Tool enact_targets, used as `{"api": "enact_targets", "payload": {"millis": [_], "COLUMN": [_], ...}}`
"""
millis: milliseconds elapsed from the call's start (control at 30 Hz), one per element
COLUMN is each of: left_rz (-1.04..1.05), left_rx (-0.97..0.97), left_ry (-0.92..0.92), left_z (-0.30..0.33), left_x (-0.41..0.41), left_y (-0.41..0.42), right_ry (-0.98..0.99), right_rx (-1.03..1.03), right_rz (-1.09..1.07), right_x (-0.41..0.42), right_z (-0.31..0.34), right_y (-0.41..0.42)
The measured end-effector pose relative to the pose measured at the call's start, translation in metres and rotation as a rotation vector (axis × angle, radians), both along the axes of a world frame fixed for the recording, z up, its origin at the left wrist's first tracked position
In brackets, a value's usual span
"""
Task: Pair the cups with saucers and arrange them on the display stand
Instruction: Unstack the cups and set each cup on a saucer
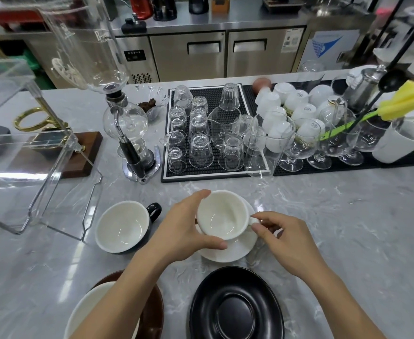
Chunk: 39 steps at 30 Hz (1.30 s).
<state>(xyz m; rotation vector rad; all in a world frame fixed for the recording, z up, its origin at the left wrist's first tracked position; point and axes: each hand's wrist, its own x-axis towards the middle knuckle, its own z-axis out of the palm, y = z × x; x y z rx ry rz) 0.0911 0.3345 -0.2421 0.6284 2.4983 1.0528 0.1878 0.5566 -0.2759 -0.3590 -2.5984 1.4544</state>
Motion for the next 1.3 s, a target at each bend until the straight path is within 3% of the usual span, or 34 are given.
{"api": "enact_targets", "payload": {"millis": [567,767,1100,1300], "left_rz": [0.086,0.170,0.379,0.396], "left_rx": [0.115,0.049,0.031,0.012], "left_ry": [0.190,0.286,0.174,0.133], "left_z": [0.017,0.030,0.022,0.013], "left_x": [0.012,0.012,0.014,0.008], "left_y": [-0.036,-0.074,-0.137,-0.149], "right_ry": [0.050,0.094,0.068,-0.026], "right_rx": [0.099,0.206,0.326,0.460], "right_rz": [-0.065,0.158,0.506,0.690], "right_x": [-0.011,-0.038,-0.085,-0.109], "right_z": [0.033,0.060,0.069,0.062], "right_y": [0.000,-0.035,-0.094,-0.124]}}
